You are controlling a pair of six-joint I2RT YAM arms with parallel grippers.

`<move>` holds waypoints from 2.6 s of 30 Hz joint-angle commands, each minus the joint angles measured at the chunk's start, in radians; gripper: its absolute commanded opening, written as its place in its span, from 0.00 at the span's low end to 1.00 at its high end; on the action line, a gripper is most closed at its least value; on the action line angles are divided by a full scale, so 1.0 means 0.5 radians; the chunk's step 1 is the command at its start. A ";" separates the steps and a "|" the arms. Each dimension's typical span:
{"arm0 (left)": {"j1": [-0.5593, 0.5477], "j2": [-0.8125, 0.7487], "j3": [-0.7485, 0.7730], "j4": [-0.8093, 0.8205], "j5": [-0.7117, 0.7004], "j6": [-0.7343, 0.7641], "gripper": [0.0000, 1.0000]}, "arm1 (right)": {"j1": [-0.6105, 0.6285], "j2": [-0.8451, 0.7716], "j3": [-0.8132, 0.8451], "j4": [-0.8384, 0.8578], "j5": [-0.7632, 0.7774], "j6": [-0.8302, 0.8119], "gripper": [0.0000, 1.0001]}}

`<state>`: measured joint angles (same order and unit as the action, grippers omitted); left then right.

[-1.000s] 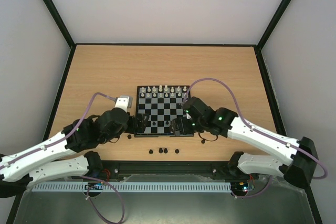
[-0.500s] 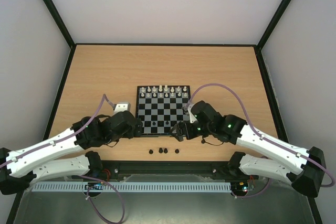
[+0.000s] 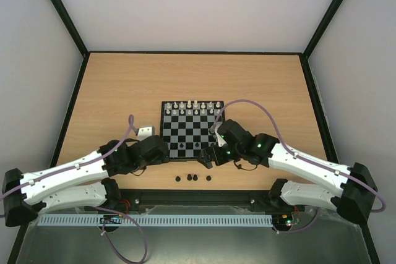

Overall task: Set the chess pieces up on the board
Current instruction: Pick up the chess piece at the center of the board.

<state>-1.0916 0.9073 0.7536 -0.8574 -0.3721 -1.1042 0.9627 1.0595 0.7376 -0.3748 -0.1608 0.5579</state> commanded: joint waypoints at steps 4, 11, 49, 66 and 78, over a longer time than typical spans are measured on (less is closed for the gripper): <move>0.052 0.207 -0.058 0.111 -0.014 -0.027 0.99 | 0.011 0.165 0.026 0.066 -0.004 -0.076 0.98; 0.104 0.236 -0.169 0.273 0.052 -0.073 0.99 | 0.007 0.220 0.132 -0.026 0.030 -0.134 0.93; 0.469 0.449 -0.449 0.575 0.163 0.215 0.37 | 0.006 -0.155 0.026 -0.028 0.340 -0.053 0.92; 0.502 0.306 -0.544 0.637 0.305 0.231 0.64 | 0.007 -0.043 0.062 -0.065 0.401 -0.055 0.93; 0.502 0.329 -0.575 0.639 0.318 0.216 0.40 | 0.007 -0.042 0.052 -0.050 0.382 -0.057 0.93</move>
<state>-0.8455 1.0721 0.4759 -0.5320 -0.2138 -0.9928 0.9627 1.0344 0.7578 -0.3683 0.0273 0.5247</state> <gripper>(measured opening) 0.421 0.926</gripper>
